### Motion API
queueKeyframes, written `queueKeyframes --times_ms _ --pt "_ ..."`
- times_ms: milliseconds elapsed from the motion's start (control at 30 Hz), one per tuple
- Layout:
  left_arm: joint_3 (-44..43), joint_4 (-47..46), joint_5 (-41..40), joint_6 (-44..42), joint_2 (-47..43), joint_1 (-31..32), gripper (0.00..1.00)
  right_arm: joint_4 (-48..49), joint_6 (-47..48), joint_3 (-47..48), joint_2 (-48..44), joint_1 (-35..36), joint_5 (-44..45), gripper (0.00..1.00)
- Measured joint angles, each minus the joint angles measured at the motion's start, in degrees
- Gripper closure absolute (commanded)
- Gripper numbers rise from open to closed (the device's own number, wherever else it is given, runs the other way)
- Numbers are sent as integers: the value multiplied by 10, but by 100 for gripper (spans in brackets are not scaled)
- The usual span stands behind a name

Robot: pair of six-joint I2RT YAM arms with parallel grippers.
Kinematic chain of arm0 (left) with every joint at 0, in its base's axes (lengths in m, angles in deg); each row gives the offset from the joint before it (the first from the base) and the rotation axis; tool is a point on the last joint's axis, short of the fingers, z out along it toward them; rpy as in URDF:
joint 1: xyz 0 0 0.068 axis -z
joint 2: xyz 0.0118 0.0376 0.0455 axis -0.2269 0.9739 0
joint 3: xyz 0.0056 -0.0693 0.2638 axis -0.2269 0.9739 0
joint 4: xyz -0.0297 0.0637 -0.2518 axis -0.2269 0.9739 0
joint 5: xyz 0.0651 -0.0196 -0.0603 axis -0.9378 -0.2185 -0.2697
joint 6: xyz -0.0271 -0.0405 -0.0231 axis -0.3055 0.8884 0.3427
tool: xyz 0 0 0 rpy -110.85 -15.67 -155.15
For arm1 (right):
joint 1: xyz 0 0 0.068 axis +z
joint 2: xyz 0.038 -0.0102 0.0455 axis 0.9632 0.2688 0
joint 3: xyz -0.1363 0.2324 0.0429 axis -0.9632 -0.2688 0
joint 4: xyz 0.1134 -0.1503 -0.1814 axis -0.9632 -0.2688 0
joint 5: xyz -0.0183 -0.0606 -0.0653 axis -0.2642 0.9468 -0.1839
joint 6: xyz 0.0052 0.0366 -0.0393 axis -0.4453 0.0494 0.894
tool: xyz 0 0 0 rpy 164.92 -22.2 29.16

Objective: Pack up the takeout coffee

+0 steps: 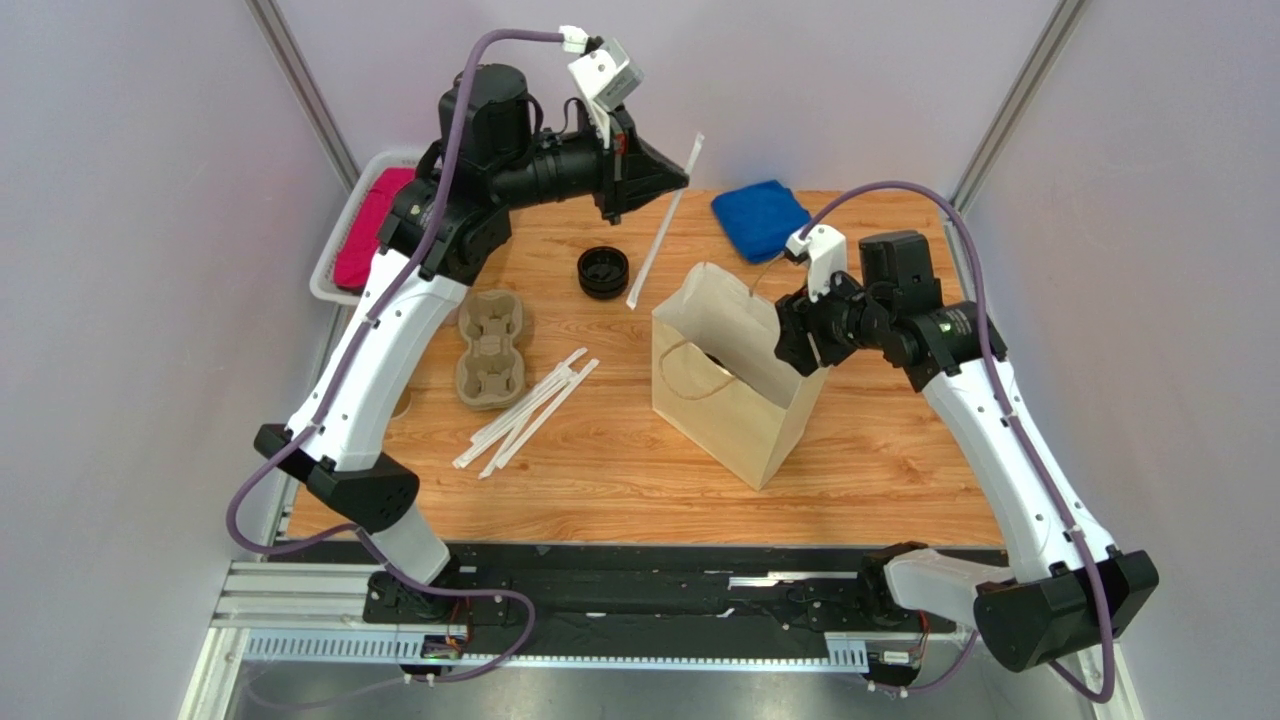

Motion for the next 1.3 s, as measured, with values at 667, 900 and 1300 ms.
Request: queueKeyframes --times_ms 667,900,1300 --pt "53 -309 50 173 19 38 100 71 -101 250 -45 1 -46 25" --pt "89 -376 68 252 17 43 100 171 -180 312 13 25 -100 29" --pt "139 -428 79 319 7 43 77 184 -187 315 56 84 -94 100"
